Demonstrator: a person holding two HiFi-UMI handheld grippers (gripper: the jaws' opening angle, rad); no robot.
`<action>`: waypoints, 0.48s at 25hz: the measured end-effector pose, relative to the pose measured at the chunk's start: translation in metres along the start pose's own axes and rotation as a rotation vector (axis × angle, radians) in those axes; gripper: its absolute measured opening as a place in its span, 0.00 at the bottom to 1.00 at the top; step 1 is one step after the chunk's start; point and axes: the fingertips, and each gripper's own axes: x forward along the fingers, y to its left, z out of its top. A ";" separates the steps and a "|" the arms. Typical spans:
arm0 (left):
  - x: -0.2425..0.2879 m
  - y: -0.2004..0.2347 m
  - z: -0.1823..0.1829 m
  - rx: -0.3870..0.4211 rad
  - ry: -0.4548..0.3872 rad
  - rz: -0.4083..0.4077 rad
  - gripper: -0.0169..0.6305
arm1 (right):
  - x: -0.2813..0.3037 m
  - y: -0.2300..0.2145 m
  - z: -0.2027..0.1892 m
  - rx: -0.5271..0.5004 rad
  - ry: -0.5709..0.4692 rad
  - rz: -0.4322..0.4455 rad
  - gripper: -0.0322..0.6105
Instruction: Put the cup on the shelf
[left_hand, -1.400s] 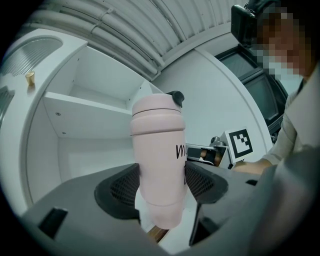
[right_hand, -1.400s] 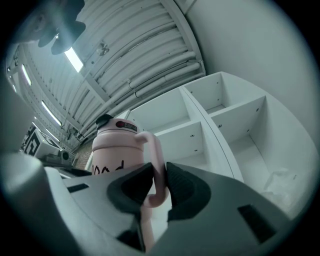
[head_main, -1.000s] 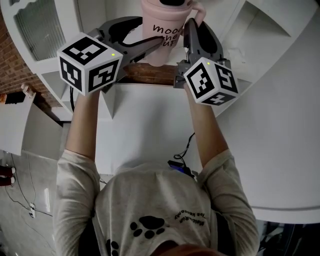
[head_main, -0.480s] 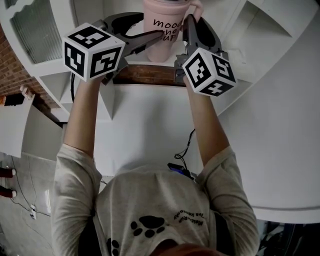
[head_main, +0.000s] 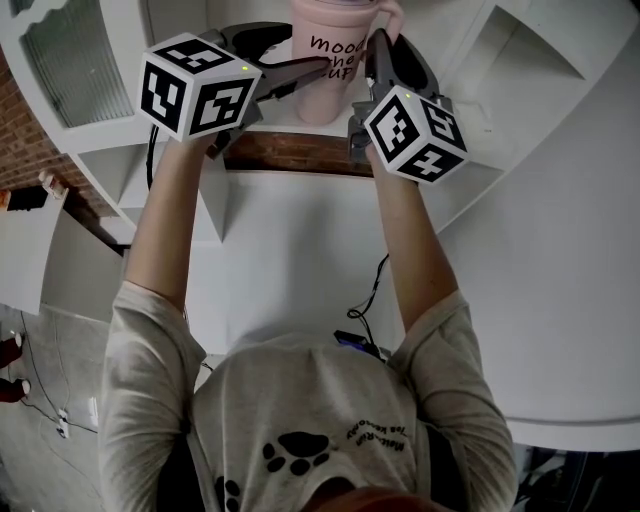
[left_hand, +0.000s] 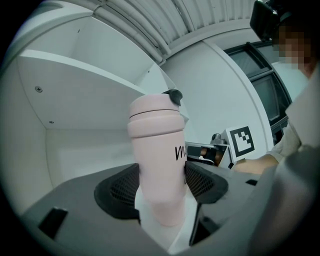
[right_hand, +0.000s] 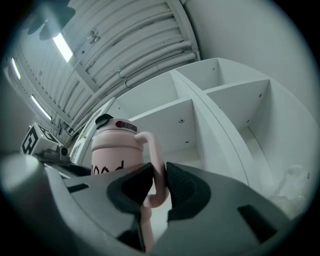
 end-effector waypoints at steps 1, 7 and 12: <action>0.001 0.001 -0.001 0.001 0.005 0.000 0.49 | 0.001 -0.001 -0.001 0.003 0.003 -0.002 0.19; 0.008 0.010 -0.002 0.000 0.026 0.008 0.49 | 0.011 -0.007 -0.007 0.022 0.023 -0.007 0.19; 0.016 0.018 0.001 -0.006 0.038 0.007 0.49 | 0.022 -0.014 -0.010 0.035 0.043 -0.015 0.19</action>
